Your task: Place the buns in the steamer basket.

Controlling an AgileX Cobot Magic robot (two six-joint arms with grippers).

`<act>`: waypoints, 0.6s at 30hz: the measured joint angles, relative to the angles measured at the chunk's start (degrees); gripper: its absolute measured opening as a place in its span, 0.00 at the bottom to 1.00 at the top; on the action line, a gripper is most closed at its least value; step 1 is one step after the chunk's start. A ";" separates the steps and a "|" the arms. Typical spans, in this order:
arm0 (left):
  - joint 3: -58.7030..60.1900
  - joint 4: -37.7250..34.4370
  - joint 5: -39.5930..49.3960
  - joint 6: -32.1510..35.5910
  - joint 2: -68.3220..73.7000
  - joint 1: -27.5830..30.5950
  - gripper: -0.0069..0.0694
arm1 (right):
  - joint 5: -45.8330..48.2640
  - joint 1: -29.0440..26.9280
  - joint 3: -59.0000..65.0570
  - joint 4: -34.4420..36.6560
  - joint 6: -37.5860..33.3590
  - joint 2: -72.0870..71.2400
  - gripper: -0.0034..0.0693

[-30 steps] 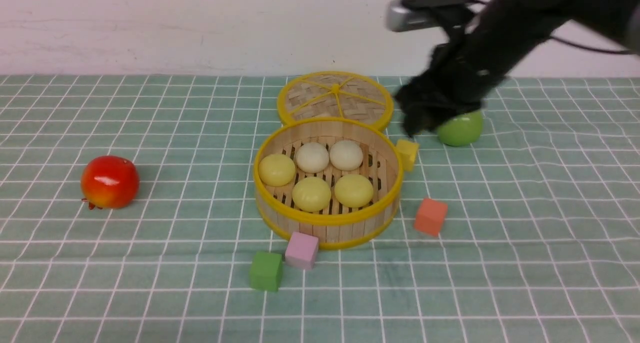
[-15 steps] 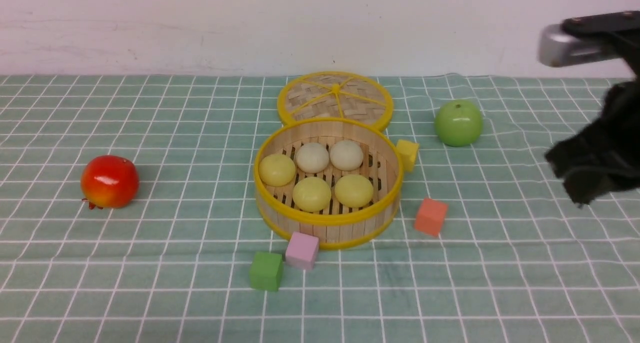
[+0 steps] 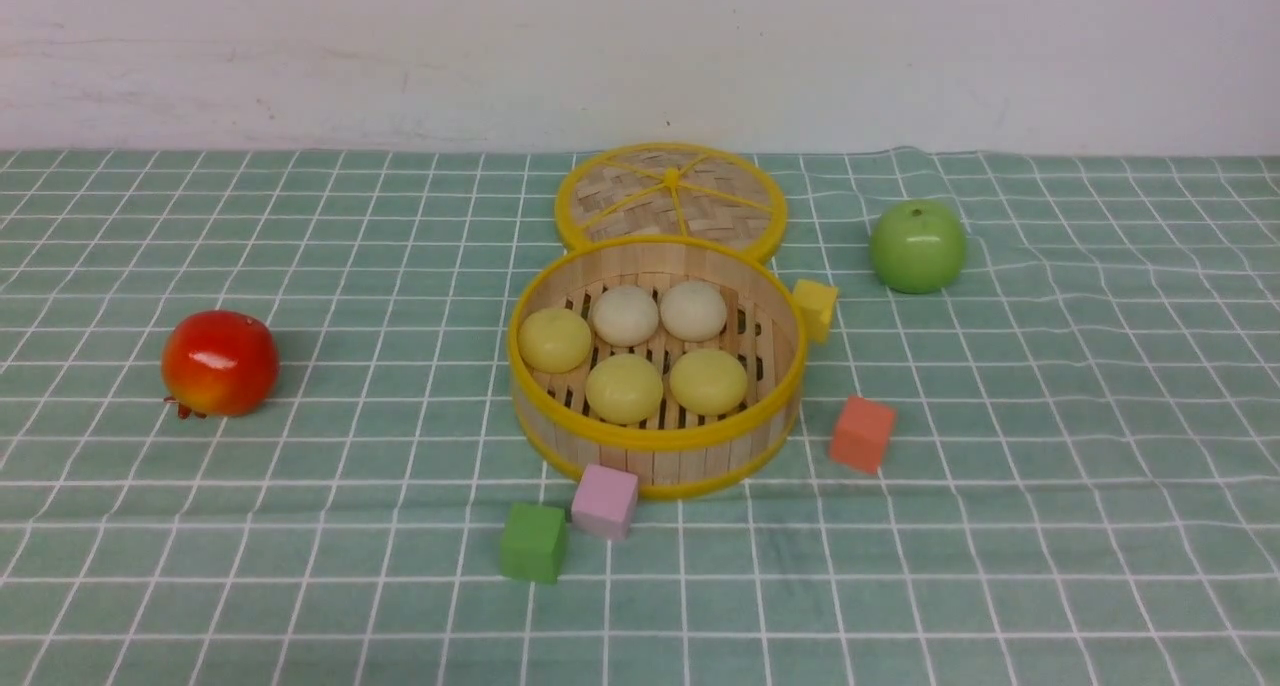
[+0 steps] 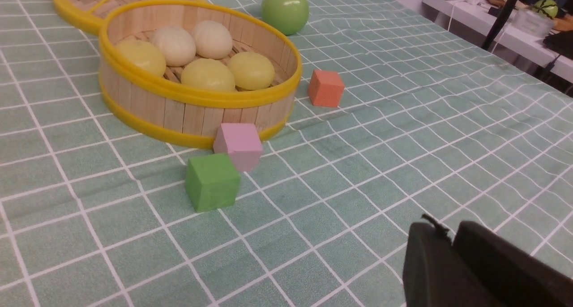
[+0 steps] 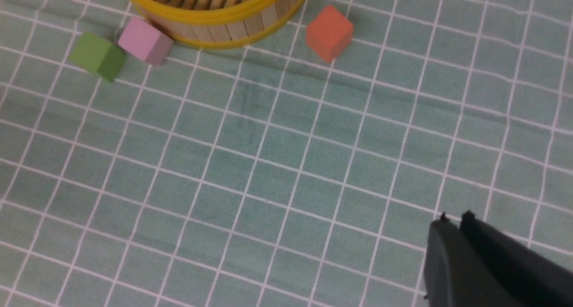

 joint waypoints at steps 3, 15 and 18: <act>0.00 0.00 0.00 0.00 0.00 0.00 0.19 | -2.54 -3.21 3.78 -0.82 -3.27 -8.16 0.10; 0.00 0.00 0.00 0.00 0.00 0.00 0.19 | -38.94 -18.47 58.67 1.61 -8.26 -50.55 0.06; 0.00 0.00 0.00 0.00 0.00 0.00 0.19 | -41.44 -19.01 66.35 2.46 -8.33 -53.97 0.03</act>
